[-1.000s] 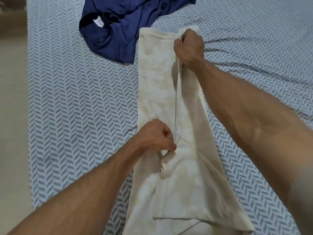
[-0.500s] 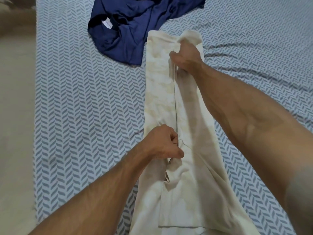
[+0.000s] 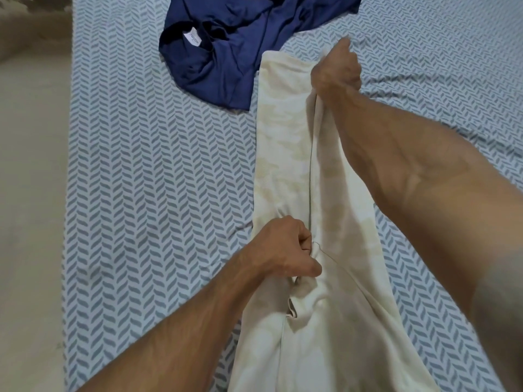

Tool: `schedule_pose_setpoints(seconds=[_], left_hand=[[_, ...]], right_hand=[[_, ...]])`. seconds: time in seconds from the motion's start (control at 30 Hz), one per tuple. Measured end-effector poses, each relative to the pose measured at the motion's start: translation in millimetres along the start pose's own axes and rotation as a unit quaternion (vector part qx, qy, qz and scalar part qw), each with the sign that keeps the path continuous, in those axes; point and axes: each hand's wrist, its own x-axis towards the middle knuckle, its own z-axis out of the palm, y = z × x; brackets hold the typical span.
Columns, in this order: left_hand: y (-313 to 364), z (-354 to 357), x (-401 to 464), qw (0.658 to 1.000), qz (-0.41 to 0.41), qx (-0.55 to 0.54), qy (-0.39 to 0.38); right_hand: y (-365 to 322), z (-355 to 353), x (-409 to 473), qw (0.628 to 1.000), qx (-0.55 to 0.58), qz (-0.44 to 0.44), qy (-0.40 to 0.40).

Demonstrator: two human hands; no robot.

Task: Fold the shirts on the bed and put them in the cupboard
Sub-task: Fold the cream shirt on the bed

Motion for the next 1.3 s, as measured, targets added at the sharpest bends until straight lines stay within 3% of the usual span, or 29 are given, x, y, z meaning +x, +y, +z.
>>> schedule_pose_setpoints(seconds=[0.17,0.57,0.73,0.87,1.03,1.17,1.3], left_hand=[[0.4,0.1,0.2,1.0,0.003,0.011,0.006],[1.6,-0.3,2.5,1.0,0.003,0.024,-0.004],[2.1,-0.1,4.8,0.999,0.0,0.042,-0.003],[11.9,2.6,-3.8,0.998,0.004,0.056,0.002],[25.7,11.1,-38.8,0.999,0.009,0.041,0.022],[21.0,28.1,-84.2,0.986,-0.073,0.125,0.08],[6.3,42.7,-119.0,0.985,-0.147,0.053,0.078]], right_hand=[[7.5,10.9,15.9,0.996,0.073,0.013,0.045],[41.7,14.3,-2.0,0.983,0.111,-0.066,-0.13],[78.5,-2.0,-71.7,0.972,0.021,-0.176,-0.157],[127.7,-18.2,-185.5,0.976,-0.003,-0.188,-0.109],[149.2,-24.2,-232.7,0.96,-0.072,-0.175,-0.207],[146.7,-49.6,-256.0,0.958,-0.026,-0.17,-0.229],[190.2,-73.0,-309.4,0.963,-0.01,-0.201,-0.178]])
